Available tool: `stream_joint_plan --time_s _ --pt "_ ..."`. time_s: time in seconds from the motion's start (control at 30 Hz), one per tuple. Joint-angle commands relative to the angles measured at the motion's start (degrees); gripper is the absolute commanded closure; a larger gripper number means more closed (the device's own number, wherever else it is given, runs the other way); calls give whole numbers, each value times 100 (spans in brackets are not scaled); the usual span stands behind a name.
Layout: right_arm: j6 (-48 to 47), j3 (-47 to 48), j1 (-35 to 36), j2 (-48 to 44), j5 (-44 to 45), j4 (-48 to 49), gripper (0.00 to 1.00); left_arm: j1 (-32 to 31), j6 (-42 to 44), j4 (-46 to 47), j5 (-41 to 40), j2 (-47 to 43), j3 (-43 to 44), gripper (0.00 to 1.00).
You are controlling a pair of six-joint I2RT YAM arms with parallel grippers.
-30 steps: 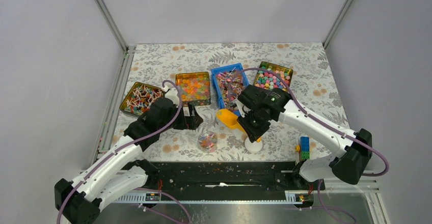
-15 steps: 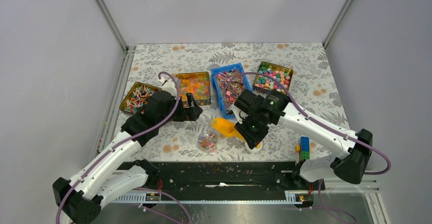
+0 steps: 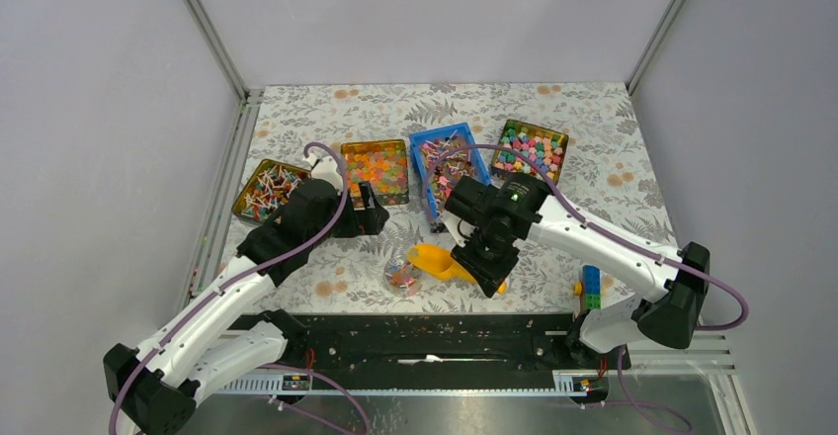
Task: Pack the candies
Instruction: Place the fake candies in the packing bottle.
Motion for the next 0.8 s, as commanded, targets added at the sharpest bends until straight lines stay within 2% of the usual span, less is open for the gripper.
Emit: stream_joint_plan --time_s 0.0,0.23,0.77 --pt "134 342 83 159 -299 -254 100 9 -121 179 -486 -15 36 3" --pt "363 546 186 492 -517 -465 100 9 46 338 -396 237 158 3" --pt "443 1128 511 1104 39 -1200 100 9 160 333 -189 379 236 3"
